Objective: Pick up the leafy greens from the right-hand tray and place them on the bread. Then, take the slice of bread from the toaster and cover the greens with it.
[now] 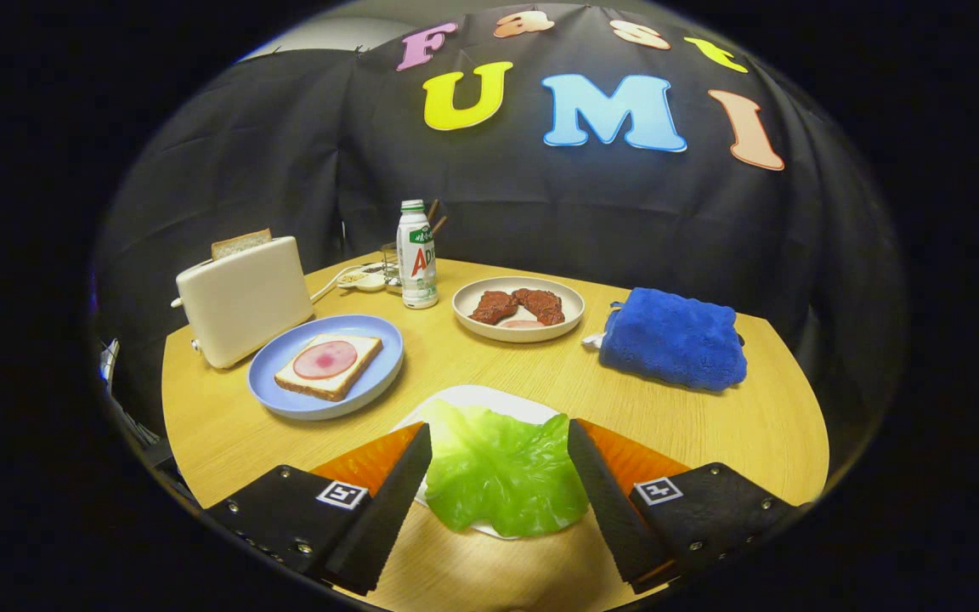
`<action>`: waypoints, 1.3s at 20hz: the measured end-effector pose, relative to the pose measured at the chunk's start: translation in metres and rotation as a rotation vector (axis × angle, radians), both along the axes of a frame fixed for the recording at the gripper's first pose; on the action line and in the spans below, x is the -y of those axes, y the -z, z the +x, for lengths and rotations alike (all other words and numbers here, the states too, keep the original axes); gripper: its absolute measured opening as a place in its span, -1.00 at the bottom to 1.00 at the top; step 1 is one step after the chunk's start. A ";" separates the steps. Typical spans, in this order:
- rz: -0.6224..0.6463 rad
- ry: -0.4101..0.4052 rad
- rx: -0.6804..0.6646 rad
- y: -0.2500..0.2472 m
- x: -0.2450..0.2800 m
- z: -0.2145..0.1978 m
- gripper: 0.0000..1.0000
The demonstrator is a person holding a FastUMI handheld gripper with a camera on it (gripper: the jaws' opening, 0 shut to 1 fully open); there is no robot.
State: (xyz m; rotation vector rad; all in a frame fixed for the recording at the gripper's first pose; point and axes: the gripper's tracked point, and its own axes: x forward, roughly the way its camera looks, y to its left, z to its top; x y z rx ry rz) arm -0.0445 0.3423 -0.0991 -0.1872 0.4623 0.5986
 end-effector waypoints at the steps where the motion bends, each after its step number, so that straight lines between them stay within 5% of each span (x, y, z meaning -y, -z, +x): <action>1: -0.016 -0.006 -0.010 0.006 -0.002 0.002 0.97; 10: -0.114 0.001 -0.129 0.043 -0.012 0.010 0.83; 12: -0.075 0.006 -0.163 0.044 -0.016 0.006 0.57; 13: -0.078 0.020 -0.167 0.042 -0.013 0.008 0.14; 14: -0.063 0.040 -0.178 0.043 -0.011 0.009 -0.09; 15: -0.042 0.069 -0.200 0.043 -0.011 0.009 -0.70; 16: -0.036 0.087 -0.212 0.042 -0.010 0.009 -0.89; 20: -0.027 0.149 -0.143 0.022 -0.006 0.010 -0.89; 26: 0.025 0.133 -0.047 -0.024 -0.017 -0.002 -0.89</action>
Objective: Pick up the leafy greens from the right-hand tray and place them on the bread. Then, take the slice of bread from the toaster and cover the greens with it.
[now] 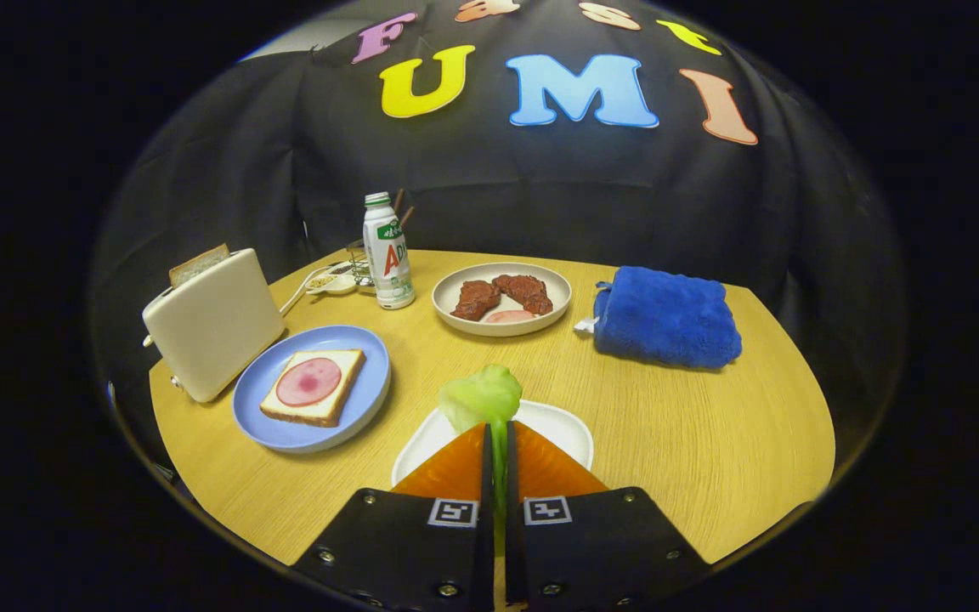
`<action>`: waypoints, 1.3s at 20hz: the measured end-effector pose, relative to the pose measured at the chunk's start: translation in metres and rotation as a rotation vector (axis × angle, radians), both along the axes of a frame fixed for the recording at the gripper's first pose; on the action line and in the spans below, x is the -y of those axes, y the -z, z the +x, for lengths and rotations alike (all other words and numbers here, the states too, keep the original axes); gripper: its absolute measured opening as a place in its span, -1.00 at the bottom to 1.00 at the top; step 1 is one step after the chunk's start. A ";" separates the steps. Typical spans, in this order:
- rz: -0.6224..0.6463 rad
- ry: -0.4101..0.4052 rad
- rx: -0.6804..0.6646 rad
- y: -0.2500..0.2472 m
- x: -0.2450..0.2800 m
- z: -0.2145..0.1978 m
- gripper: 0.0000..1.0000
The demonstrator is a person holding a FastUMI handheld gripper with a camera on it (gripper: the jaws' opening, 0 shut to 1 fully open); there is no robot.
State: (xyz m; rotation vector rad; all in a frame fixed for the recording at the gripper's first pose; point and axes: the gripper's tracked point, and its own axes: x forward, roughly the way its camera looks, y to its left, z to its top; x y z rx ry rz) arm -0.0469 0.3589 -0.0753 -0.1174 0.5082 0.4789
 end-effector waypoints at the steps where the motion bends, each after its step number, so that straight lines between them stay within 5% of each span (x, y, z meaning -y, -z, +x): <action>1: 0.015 -0.007 0.004 -0.004 -0.004 -0.002 -0.89; 17: 0.024 -0.084 0.127 -0.046 -0.108 0.014 -0.89; 26: -0.053 -0.286 0.077 0.009 -0.219 -0.006 -0.89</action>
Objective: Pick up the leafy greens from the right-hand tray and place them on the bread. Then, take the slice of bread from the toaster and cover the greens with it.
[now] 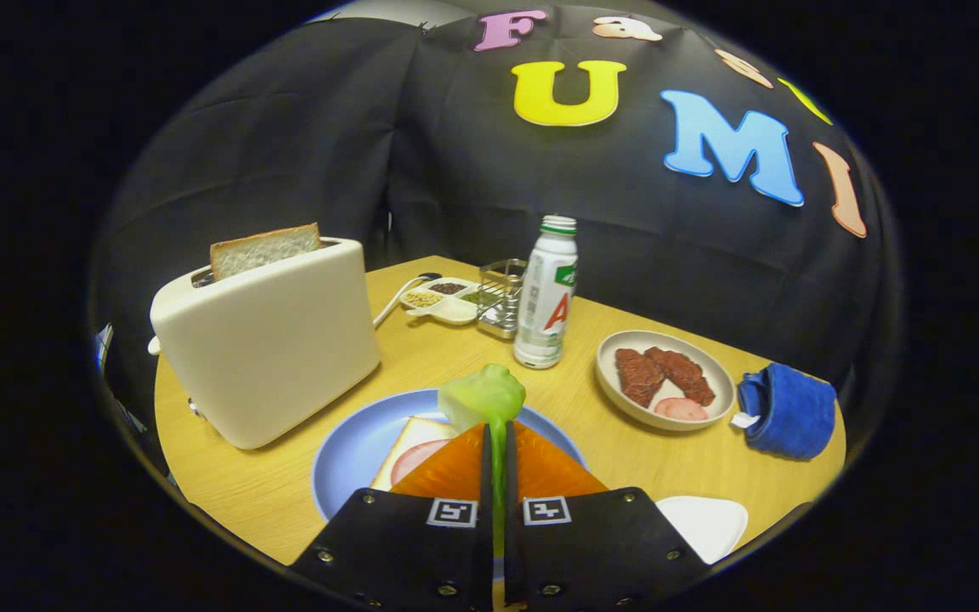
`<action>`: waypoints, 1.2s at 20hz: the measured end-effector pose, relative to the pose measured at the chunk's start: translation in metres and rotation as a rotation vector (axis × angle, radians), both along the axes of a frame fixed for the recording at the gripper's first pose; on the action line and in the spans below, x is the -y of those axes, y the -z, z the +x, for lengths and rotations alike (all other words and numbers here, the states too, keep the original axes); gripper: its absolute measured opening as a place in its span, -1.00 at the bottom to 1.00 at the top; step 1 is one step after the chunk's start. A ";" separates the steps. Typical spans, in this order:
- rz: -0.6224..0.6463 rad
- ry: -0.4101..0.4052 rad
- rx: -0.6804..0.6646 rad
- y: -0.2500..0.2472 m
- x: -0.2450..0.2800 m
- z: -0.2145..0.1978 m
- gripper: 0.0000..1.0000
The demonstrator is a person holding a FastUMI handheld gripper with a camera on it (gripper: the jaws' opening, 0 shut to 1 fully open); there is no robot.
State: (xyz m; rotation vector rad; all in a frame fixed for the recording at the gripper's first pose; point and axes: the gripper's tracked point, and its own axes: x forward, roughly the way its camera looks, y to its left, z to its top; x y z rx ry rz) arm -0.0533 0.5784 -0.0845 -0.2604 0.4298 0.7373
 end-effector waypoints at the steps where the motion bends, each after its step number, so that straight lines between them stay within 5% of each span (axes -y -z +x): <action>1: 0.010 -0.022 -0.029 0.005 -0.009 -0.005 -0.75; 3: 0.020 -0.037 -0.066 0.011 -0.016 -0.010 -0.72; 5: 0.015 -0.040 -0.070 0.013 -0.017 -0.011 -0.48; 8: 0.017 -0.038 -0.055 0.010 -0.013 -0.015 -0.45; 9: 0.029 -0.036 -0.044 0.005 -0.011 -0.017 -0.26; 18: 0.176 0.002 0.240 -0.070 -0.020 -0.065 -0.23; 24: 0.299 -0.034 0.254 -0.105 -0.086 -0.113 -0.24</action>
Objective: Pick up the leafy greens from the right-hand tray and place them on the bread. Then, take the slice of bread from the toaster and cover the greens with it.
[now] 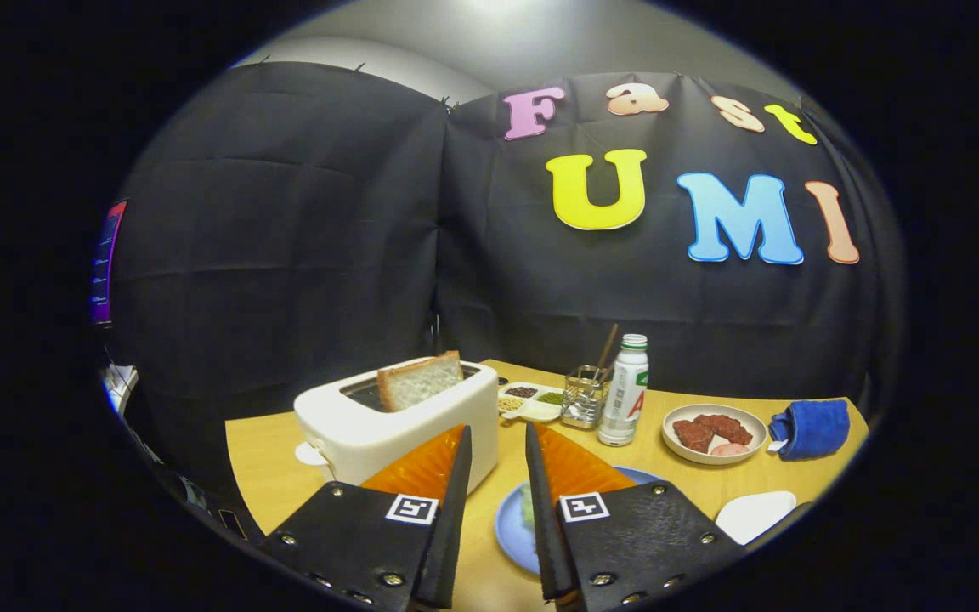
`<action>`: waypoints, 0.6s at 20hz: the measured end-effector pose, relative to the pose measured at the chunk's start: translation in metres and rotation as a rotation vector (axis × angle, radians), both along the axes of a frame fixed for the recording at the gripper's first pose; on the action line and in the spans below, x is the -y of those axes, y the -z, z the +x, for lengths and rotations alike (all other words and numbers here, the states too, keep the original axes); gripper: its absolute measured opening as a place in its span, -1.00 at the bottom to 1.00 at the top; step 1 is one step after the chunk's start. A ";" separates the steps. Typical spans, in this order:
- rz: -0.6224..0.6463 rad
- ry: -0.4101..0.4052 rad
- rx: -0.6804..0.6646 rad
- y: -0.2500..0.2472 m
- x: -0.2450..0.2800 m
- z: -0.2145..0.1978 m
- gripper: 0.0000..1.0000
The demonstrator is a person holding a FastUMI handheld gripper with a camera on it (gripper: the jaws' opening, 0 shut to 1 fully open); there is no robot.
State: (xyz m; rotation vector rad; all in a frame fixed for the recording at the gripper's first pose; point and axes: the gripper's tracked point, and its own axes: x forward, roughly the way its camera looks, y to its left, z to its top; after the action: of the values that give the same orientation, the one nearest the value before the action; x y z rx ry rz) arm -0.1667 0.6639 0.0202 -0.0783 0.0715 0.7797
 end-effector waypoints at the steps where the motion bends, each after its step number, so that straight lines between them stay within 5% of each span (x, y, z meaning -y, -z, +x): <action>1: 0.009 -0.014 -0.008 -0.002 -0.013 -0.007 -0.24; 12: 0.016 0.040 -0.015 -0.002 -0.090 -0.007 -0.24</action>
State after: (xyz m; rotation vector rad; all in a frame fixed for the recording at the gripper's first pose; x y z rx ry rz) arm -0.1733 0.7539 0.0218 -0.0555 0.0808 0.7411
